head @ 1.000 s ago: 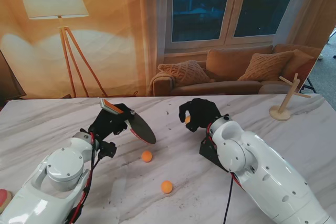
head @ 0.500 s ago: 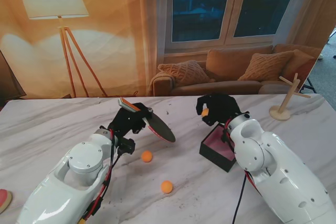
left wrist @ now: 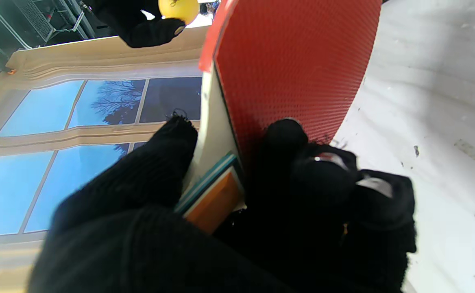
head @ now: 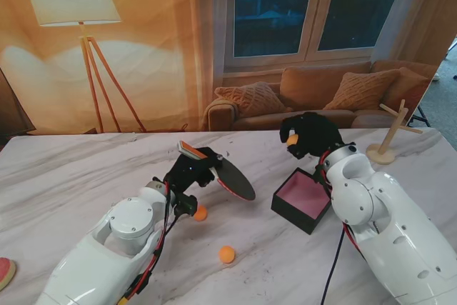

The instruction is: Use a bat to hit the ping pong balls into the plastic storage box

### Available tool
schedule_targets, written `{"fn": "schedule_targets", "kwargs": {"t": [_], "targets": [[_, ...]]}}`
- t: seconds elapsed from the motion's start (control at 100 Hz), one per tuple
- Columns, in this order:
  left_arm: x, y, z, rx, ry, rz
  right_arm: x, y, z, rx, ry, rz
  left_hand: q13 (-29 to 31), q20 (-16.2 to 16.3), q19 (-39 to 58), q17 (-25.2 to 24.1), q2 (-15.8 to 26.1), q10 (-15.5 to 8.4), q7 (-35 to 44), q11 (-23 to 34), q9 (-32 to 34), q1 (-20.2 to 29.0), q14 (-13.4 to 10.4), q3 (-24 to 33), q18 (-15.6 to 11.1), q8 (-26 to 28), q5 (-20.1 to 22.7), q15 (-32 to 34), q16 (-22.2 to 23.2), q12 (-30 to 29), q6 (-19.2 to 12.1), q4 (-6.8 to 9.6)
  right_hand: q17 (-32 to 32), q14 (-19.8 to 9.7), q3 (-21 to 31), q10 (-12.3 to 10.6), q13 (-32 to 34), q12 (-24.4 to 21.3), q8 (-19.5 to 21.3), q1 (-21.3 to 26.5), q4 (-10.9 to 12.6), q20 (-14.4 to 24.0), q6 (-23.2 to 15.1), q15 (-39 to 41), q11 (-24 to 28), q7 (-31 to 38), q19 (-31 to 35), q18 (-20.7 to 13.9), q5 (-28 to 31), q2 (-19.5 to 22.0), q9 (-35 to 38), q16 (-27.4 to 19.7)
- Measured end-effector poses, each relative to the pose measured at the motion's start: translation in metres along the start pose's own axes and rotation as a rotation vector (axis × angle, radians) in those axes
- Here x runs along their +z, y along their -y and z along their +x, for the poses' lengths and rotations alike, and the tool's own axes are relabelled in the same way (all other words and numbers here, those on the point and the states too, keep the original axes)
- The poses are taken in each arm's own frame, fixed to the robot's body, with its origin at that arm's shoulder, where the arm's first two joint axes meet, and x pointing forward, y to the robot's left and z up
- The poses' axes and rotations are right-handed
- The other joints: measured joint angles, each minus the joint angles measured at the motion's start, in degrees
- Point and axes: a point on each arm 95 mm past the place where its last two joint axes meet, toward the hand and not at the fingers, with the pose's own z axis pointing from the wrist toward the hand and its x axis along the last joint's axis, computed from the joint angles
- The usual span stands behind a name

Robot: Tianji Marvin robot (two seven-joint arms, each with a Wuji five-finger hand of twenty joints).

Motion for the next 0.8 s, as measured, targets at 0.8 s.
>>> {"fn": "schedule_targets", "kwargs": {"t": [0.8], "targets": [[0.005, -0.017, -0.01, -0.057, -0.088, -0.055, -0.018, -0.032, 0.018, 0.19, -0.037, -0.06, -4.2, 3.9, -4.9, -5.8, -0.1, 0.0, 1.1, -2.0, -0.6, -0.8, 1.2, 2.2, -0.2, 2.1, -0.2, -4.8, 2.8, 0.0, -1.6, 0.0, -0.1, 0.0, -1.6, 0.1, 0.0, 0.5, 0.0, 0.0, 0.0, 0.2, -0.1, -0.1, -0.6, 0.0, 0.0, 0.0, 0.0, 2.3, 0.0, 0.0]]}}
